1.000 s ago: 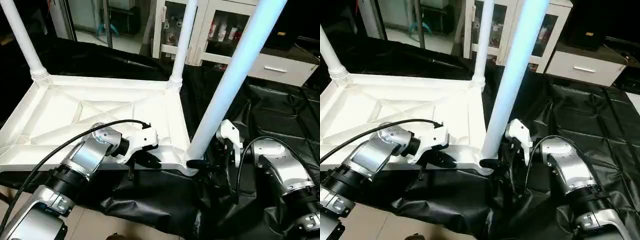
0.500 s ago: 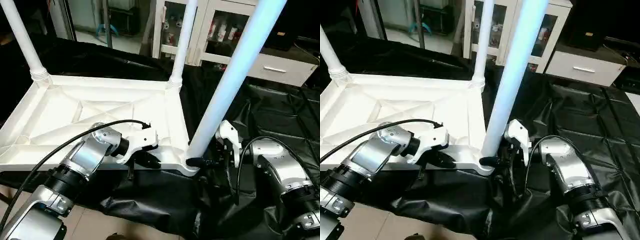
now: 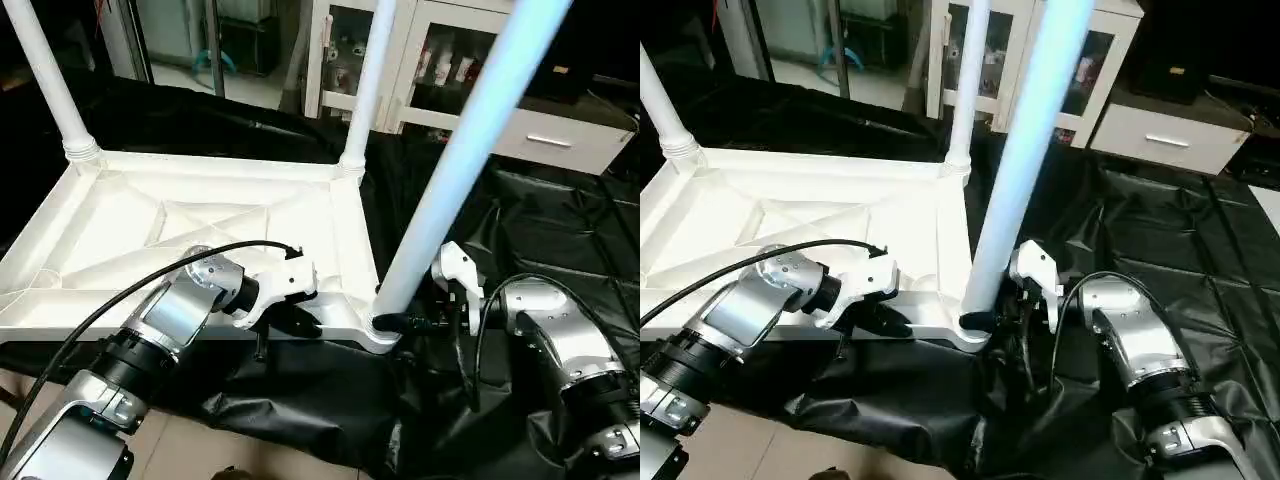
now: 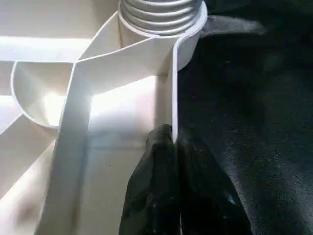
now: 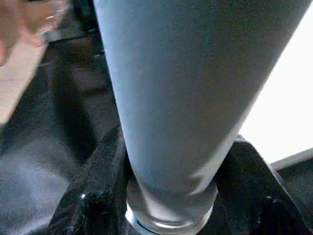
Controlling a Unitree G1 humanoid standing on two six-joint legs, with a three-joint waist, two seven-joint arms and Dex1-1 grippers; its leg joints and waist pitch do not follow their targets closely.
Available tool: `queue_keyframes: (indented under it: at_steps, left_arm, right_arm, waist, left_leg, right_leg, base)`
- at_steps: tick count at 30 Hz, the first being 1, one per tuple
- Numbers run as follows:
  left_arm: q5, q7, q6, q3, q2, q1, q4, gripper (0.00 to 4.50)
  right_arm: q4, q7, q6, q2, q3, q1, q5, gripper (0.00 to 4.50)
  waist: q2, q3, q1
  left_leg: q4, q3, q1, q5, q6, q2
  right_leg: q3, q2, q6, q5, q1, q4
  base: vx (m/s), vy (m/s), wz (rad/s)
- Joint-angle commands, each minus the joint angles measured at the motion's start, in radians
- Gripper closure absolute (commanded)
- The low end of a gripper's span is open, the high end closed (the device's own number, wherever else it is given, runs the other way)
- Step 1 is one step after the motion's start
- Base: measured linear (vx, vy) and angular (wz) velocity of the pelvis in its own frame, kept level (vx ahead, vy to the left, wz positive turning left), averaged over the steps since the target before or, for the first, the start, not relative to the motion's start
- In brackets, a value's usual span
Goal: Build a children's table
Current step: Rotate leg to tighten
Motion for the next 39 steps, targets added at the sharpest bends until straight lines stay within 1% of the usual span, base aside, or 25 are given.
queue_keyframes:
  at_steps: [1, 2, 3, 4, 6, 7, 9, 10, 11, 12, 14, 16, 17, 21, 24, 25, 26, 27, 28, 29, 31, 33, 35, 36, 39]
  left_arm:
    - [0.018, 0.039, 0.002, -0.028, -0.030, 0.000, 0.033, 4.50]
    - [0.018, 0.041, 0.002, -0.028, -0.031, 0.000, 0.034, 4.50]
    - [0.007, 0.114, 0.016, 0.010, -0.081, -0.017, 0.078, 4.50]
    - [0.002, 0.143, 0.020, 0.025, -0.102, -0.024, 0.097, 4.50]
    - [-0.004, 0.192, 0.030, 0.045, -0.138, -0.038, 0.129, 4.50]
    - [0.001, 0.224, 0.033, 0.052, -0.157, -0.049, 0.148, 4.50]
    - [0.006, 0.265, 0.035, 0.060, -0.179, -0.064, 0.174, 4.50]
    - [0.007, 0.315, 0.043, 0.074, -0.209, -0.084, 0.203, 4.50]
    - [0.010, 0.381, 0.050, 0.091, -0.251, -0.116, 0.247, 4.50]
    - [0.010, 0.388, 0.050, 0.092, -0.256, -0.120, 0.253, 4.50]
    - [0.032, 0.502, 0.026, 0.116, -0.320, -0.178, 0.346, 4.50]
    - [0.040, 0.546, 0.012, 0.123, -0.343, -0.201, 0.381, 4.50]
    - [0.049, 0.586, -0.007, 0.125, -0.366, -0.224, 0.419, 4.50]
    - [0.056, 0.619, -0.046, 0.126, -0.396, -0.258, 0.473, 4.50]
    - [0.058, 0.612, -0.056, 0.124, -0.398, -0.268, 0.488, 4.50]
    - [0.059, 0.604, -0.057, 0.122, -0.395, -0.267, 0.488, 4.50]
    - [0.061, 0.596, -0.074, 0.126, -0.393, -0.273, 0.514, 4.50]
    - [0.062, 0.595, -0.083, 0.127, -0.394, -0.277, 0.528, 4.50]
    - [0.062, 0.595, -0.084, 0.127, -0.393, -0.277, 0.530, 4.50]
    - [0.064, 0.587, -0.093, 0.127, -0.388, -0.276, 0.538, 4.50]
    - [0.062, 0.577, -0.093, 0.126, -0.382, -0.274, 0.536, 4.50]
    - [0.061, 0.552, -0.096, 0.124, -0.368, -0.267, 0.531, 4.50]
    - [0.061, 0.516, -0.096, 0.118, -0.345, -0.253, 0.518, 4.50]
    - [0.061, 0.516, -0.096, 0.118, -0.345, -0.253, 0.518, 4.50]
    - [0.062, 0.466, -0.104, 0.111, -0.316, -0.234, 0.505, 4.50]
  right_arm:
    - [0.071, -0.114, 0.025, 0.007, -0.010, 0.008, -0.070, 2.41]
    - [0.072, -0.116, 0.025, 0.008, -0.010, 0.007, -0.071, 2.41]
    - [0.127, -0.258, 0.095, 0.064, -0.049, -0.008, -0.065, 2.41]
    - [0.149, -0.315, 0.119, 0.088, -0.065, -0.015, -0.060, 2.41]
    - [0.177, -0.412, 0.144, 0.133, -0.089, -0.024, -0.055, 2.41]
    - [0.194, -0.477, 0.156, 0.162, -0.103, -0.030, -0.052, 2.41]
    - [0.217, -0.559, 0.171, 0.199, -0.122, -0.040, -0.050, 2.42]
    - [0.256, -0.672, 0.169, 0.240, -0.141, -0.057, -0.058, 2.42]
    - [0.323, -0.829, 0.158, 0.299, -0.170, -0.087, -0.066, 2.43]
    - [0.331, -0.850, 0.155, 0.306, -0.173, -0.091, -0.067, 2.43]
    - [0.439, -1.112, 0.103, 0.400, -0.250, -0.156, -0.058, 2.43]
    - [0.474, -1.183, 0.075, 0.427, -0.254, -0.181, -0.068, 2.43]
    - [0.510, -1.230, 0.049, 0.452, -0.242, -0.211, -0.085, 2.43]
    - [0.566, -1.301, 0.007, 0.493, -0.242, -0.268, -0.101, 2.44]
    - [0.587, -1.306, -0.028, 0.510, -0.266, -0.297, -0.089, 2.44]
    - [0.588, -1.288, -0.036, 0.513, -0.274, -0.305, -0.079, 2.44]
    - [0.601, -1.223, -0.088, 0.528, -0.311, -0.325, -0.035, 2.44]
    - [0.608, -1.206, -0.111, 0.532, -0.324, -0.332, -0.022, 2.44]
    - [0.607, -1.201, -0.117, 0.531, -0.322, -0.332, -0.024, 2.09]
    - [0.593, -1.166, -0.163, 0.516, -0.296, -0.331, -0.048, 1.74]
    - [0.579, -1.150, -0.174, 0.503, -0.289, -0.328, -0.055, 1.74]
    - [0.547, -1.128, -0.201, 0.470, -0.287, -0.319, -0.063, 1.55]
    - [0.481, -1.077, -0.201, 0.428, -0.286, -0.298, -0.066, 1.32]
    - [0.481, -1.077, -0.201, 0.428, -0.286, -0.298, -0.066, 1.32]
    - [0.394, -0.964, -0.152, 0.376, -0.286, -0.263, -0.048, 1.08]
  waist:
    - [0.011, -0.049, -0.003]
    - [0.011, -0.049, -0.004]
    - [0.010, -0.048, -0.007]
    - [0.010, -0.046, -0.009]
    - [0.008, -0.051, -0.020]
    - [0.008, -0.052, -0.022]
    - [0.007, -0.052, -0.032]
    - [0.009, -0.052, -0.031]
    - [0.010, -0.051, -0.038]
    - [0.009, -0.053, -0.041]
    - [0.018, -0.052, -0.049]
    - [0.022, -0.053, -0.051]
    - [0.022, -0.055, -0.055]
    - [0.013, -0.057, -0.051]
    - [0.016, -0.061, -0.050]
    - [0.013, -0.061, -0.049]
    - [0.013, -0.062, -0.050]
    - [0.014, -0.063, -0.048]
    - [0.014, -0.065, -0.049]
    - [0.013, -0.066, -0.048]
    - [0.014, -0.067, -0.047]
    - [0.015, -0.069, -0.045]
    - [0.025, -0.067, -0.046]
    - [0.022, -0.065, -0.044]
    - [0.037, -0.063, -0.035]
  left_leg:
    - [-0.081, 0.005, -0.003, -0.262, 0.003, 0.004]
    - [-0.083, 0.005, -0.001, -0.277, -0.001, 0.004]
    - [-0.086, 0.002, 0.001, -0.303, -0.009, 0.004]
    - [-0.087, 0.003, 0.001, -0.309, -0.013, 0.002]
    - [-0.091, -0.008, -0.003, -0.341, -0.034, 0.001]
    - [-0.092, -0.009, -0.006, -0.335, -0.034, 0.001]
    - [-0.092, -0.010, -0.007, -0.333, -0.034, -0.001]
    - [-0.093, -0.011, -0.007, -0.338, -0.035, -0.001]
    - [-0.093, -0.009, -0.006, -0.346, -0.043, -0.003]
    - [-0.092, -0.011, -0.003, -0.357, -0.054, -0.006]
    - [-0.092, -0.014, -0.001, -0.380, -0.056, -0.006]
    - [-0.092, -0.016, 0.007, -0.408, -0.060, -0.007]
    - [-0.090, -0.015, 0.004, -0.404, -0.056, -0.009]
    - [-0.090, -0.012, -0.001, -0.362, -0.034, -0.009]
    - [-0.090, -0.011, -0.009, -0.306, -0.026, -0.009]
    - [-0.089, -0.009, -0.009, -0.287, -0.022, -0.009]
    - [-0.088, -0.009, -0.015, -0.255, -0.013, -0.010]
    - [-0.087, -0.007, -0.015, -0.233, -0.004, -0.009]
    - [-0.084, -0.006, -0.015, -0.215, -0.001, -0.010]
    - [-0.082, -0.006, -0.018, -0.177, 0.003, -0.010]
    - [-0.079, -0.005, -0.019, -0.149, 0.015, -0.010]
    - [-0.074, -0.003, -0.021, -0.107, 0.033, -0.011]
    - [-0.074, -0.002, -0.020, -0.109, 0.038, -0.011]
    - [-0.073, 0.000, -0.017, -0.126, 0.043, -0.010]
    - [-0.073, 0.000, -0.018, -0.130, 0.051, -0.010]
  right_leg:
    - [0.034, -0.046, -0.221, -0.238, 0.044, -0.073]
    - [0.034, -0.047, -0.212, -0.266, 0.043, -0.076]
    - [0.035, -0.047, -0.186, -0.325, 0.039, -0.083]
    - [0.035, -0.046, -0.181, -0.342, 0.037, -0.086]
    - [0.027, -0.052, -0.140, -0.426, 0.042, -0.092]
    - [0.027, -0.051, -0.132, -0.423, 0.043, -0.093]
    - [0.027, -0.049, -0.128, -0.409, 0.037, -0.095]
    - [0.026, -0.049, -0.127, -0.413, 0.037, -0.095]
    - [0.027, -0.048, -0.127, -0.421, 0.030, -0.096]
    - [0.025, -0.049, -0.118, -0.449, 0.028, -0.099]
    - [0.024, -0.047, -0.110, -0.448, 0.022, -0.105]
    - [0.022, -0.044, -0.111, -0.449, 0.017, -0.105]
    - [0.026, -0.044, -0.118, -0.411, 0.015, -0.103]
    - [0.031, -0.039, -0.146, -0.286, 0.021, -0.090]
    - [0.033, -0.041, -0.165, -0.205, 0.030, -0.080]
    - [0.033, -0.040, -0.170, -0.179, 0.031, -0.078]
    - [0.034, -0.040, -0.180, -0.133, 0.036, -0.071]
    - [0.033, -0.041, -0.188, -0.114, 0.038, -0.071]
    - [0.034, -0.042, -0.194, -0.092, 0.039, -0.068]
    - [0.033, -0.041, -0.209, -0.047, 0.043, -0.062]
    - [0.032, -0.040, -0.224, -0.003, 0.046, -0.058]
    - [0.032, -0.040, -0.241, 0.045, 0.048, -0.054]
    - [0.032, -0.039, -0.251, 0.052, 0.047, -0.054]
    - [0.033, -0.038, -0.254, 0.038, 0.047, -0.058]
    - [0.034, -0.040, -0.262, 0.019, 0.049, -0.058]
  base:
    - [0.000, 0.000, 0.00]
    - [0.000, 0.000, 0.00]
    - [0.000, 0.000, 0.00]
    - [0.000, 0.000, 0.00]
    - [0.000, 0.000, 0.00]
    - [0.000, 0.000, 0.00]
    - [0.000, 0.000, 0.00]
    - [0.000, 0.000, 0.00]
    - [0.000, 0.000, 0.00]
    - [0.000, 0.000, 0.00]
    - [0.000, 0.000, 0.00]
    - [0.000, 0.000, 0.00]
    - [0.000, 0.000, 0.00]
    - [0.000, 0.000, 0.00]
    - [0.000, 0.000, 0.00]
    - [0.000, 0.000, 0.00]
    - [0.000, 0.000, 0.00]
    - [0.000, 0.000, 0.00]
    - [0.000, 0.000, 0.00]
    - [0.000, 0.000, 0.00]
    - [0.000, 0.000, 0.00]
    - [0.000, 0.000, 0.00]
    - [0.000, 0.000, 0.00]
    - [0.000, 0.000, 0.00]
    - [0.000, 0.000, 0.00]
